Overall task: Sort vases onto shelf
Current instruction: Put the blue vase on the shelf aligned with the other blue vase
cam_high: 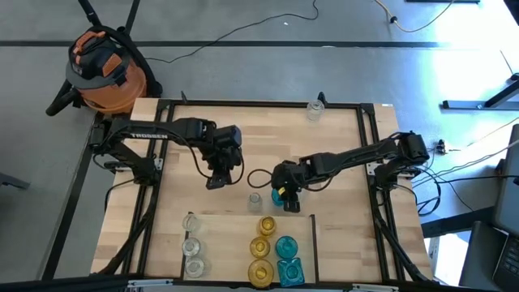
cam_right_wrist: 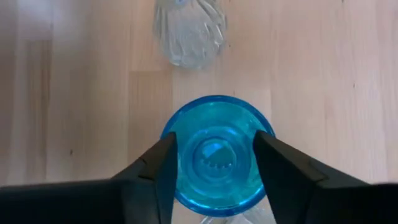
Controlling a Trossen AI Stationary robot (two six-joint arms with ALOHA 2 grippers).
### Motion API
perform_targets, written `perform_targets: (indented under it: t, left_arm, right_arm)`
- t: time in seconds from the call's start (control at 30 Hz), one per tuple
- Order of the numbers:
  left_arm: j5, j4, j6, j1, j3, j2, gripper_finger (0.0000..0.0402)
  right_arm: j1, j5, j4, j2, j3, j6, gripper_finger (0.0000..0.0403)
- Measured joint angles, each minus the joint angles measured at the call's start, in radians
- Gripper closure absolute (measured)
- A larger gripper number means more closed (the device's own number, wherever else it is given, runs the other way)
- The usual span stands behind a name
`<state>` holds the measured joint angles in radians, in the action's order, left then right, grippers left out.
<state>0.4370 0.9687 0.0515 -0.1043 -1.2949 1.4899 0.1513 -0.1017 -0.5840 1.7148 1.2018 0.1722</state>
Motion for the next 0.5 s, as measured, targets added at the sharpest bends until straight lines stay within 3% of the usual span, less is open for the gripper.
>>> perform_targets:
  t: [0.17, 0.43, 0.5]
  left_arm:
    - [-0.001, 0.0, 0.02, 0.003, 0.0, 0.0, 0.04]
    - [-0.001, -0.001, 0.025, 0.003, 0.0, 0.0, 0.04]
    - [-0.005, -0.001, 0.025, 0.003, 0.0, 0.0, 0.04]
  right_arm:
    - [0.014, 0.043, 0.014, 0.001, -0.002, 0.003, 0.0212]
    - [0.079, 0.145, 0.013, 0.001, -0.002, 0.003, 0.0318]
    - [0.086, 0.152, 0.013, -0.003, -0.002, 0.003, 0.0319]
